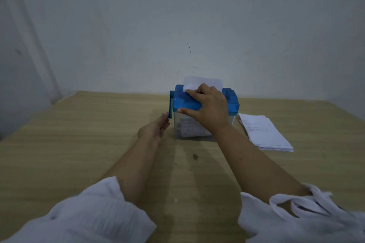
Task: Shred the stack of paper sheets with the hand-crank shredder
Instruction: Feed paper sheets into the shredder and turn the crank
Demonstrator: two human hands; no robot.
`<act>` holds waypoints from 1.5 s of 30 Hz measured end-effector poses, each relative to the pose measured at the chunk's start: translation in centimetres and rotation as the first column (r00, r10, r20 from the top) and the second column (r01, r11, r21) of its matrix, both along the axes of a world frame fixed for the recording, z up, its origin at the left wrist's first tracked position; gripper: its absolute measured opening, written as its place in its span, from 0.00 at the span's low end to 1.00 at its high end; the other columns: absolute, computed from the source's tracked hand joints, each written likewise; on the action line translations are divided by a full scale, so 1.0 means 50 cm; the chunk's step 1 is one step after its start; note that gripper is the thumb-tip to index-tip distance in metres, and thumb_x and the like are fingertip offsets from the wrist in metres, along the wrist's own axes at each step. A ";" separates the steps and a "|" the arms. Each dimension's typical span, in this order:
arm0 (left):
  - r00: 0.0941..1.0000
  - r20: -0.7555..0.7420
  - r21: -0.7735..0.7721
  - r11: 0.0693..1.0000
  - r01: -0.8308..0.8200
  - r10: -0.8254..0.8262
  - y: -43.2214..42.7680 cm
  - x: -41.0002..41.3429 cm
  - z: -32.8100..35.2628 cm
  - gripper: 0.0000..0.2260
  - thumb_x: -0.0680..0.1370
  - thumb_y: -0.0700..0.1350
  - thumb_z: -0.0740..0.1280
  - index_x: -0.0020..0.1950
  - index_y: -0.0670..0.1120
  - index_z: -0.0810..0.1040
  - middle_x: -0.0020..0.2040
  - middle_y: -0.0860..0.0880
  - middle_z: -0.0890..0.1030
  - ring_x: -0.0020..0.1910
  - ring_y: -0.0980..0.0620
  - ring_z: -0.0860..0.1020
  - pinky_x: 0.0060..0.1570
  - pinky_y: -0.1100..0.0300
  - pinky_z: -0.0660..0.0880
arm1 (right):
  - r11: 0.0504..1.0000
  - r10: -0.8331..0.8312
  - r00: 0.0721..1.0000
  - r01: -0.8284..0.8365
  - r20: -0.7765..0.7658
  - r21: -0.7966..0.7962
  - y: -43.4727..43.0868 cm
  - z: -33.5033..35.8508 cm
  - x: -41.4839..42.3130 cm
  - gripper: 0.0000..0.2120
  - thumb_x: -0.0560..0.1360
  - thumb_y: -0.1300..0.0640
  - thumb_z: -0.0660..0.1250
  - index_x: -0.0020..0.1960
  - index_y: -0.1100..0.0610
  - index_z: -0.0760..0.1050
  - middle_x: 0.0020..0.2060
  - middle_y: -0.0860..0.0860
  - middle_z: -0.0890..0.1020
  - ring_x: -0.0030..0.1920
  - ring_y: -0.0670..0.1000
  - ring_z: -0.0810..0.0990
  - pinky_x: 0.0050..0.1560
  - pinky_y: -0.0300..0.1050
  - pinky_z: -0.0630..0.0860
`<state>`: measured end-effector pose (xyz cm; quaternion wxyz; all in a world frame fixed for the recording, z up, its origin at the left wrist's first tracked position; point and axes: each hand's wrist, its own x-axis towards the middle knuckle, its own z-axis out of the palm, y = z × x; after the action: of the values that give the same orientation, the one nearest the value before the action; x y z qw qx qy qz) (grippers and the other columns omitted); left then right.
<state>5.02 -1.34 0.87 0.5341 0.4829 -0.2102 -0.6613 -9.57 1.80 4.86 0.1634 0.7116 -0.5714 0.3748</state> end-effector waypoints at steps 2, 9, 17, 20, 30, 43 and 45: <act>0.997 -0.062 0.011 0.999 -0.044 0.045 -0.007 -0.007 -0.004 0.14 0.73 0.39 0.72 0.56 0.36 0.76 0.60 0.40 0.79 0.58 0.48 0.78 0.53 0.63 0.73 | 0.999 0.032 0.999 -0.032 0.014 0.000 0.000 -0.002 0.000 0.32 0.64 0.33 0.66 0.60 0.52 0.79 0.43 0.49 0.76 0.43 0.49 0.71 0.44 0.42 0.63; 0.999 -0.006 0.008 0.999 -0.043 0.043 -0.063 -0.038 0.023 0.04 0.77 0.37 0.65 0.44 0.36 0.74 0.54 0.39 0.80 0.33 0.51 0.75 0.48 0.60 0.75 | 1.000 0.019 1.000 -0.019 0.001 0.023 -0.006 0.001 0.000 0.32 0.65 0.33 0.66 0.62 0.51 0.78 0.44 0.49 0.75 0.44 0.49 0.71 0.46 0.42 0.61; 0.800 0.415 0.143 0.900 0.412 -0.433 -0.097 -0.041 0.151 0.40 0.75 0.65 0.61 0.76 0.39 0.55 0.73 0.32 0.59 0.72 0.33 0.60 0.70 0.41 0.52 | 0.999 -0.006 1.000 0.007 -0.023 0.045 -0.010 0.000 -0.005 0.30 0.67 0.37 0.69 0.64 0.52 0.76 0.47 0.50 0.75 0.47 0.51 0.73 0.48 0.42 0.59; 0.781 0.461 0.136 0.903 0.408 -0.422 -0.107 -0.044 0.152 0.36 0.76 0.61 0.63 0.74 0.39 0.59 0.72 0.34 0.63 0.71 0.35 0.63 0.69 0.43 0.55 | 0.999 -0.025 0.999 0.025 -0.026 0.023 -0.013 -0.002 -0.004 0.29 0.67 0.37 0.70 0.63 0.52 0.77 0.46 0.50 0.76 0.46 0.51 0.73 0.47 0.43 0.60; 0.920 0.269 -0.066 0.947 0.314 -0.286 -0.113 -0.045 0.147 0.10 0.77 0.44 0.68 0.40 0.39 0.72 0.39 0.45 0.74 0.36 0.50 0.73 0.35 0.58 0.73 | 0.997 -0.019 1.000 0.020 -0.011 0.080 -0.008 0.004 0.000 0.31 0.67 0.35 0.69 0.64 0.50 0.75 0.48 0.49 0.75 0.49 0.50 0.72 0.50 0.42 0.58; 0.958 0.143 -0.097 0.960 0.264 -0.249 -0.113 -0.054 0.151 0.05 0.77 0.38 0.66 0.50 0.39 0.73 0.42 0.43 0.75 0.37 0.46 0.75 0.35 0.52 0.74 | 0.992 -0.025 1.000 0.023 0.012 0.123 -0.003 0.009 0.002 0.31 0.67 0.35 0.68 0.65 0.49 0.74 0.49 0.48 0.74 0.50 0.49 0.71 0.49 0.41 0.57; 0.970 0.105 -0.132 0.964 0.232 -0.220 -0.115 -0.056 0.148 0.05 0.77 0.37 0.65 0.53 0.41 0.75 0.47 0.44 0.77 0.39 0.48 0.75 0.35 0.54 0.75 | 0.990 -0.026 1.000 0.024 0.008 0.142 -0.002 0.011 0.002 0.31 0.67 0.35 0.67 0.66 0.49 0.74 0.50 0.48 0.73 0.51 0.49 0.71 0.50 0.41 0.57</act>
<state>2.22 -7.09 8.29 0.4785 0.4453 -0.3345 -0.6789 -9.47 1.68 5.40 0.1142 0.7124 -0.6063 0.3345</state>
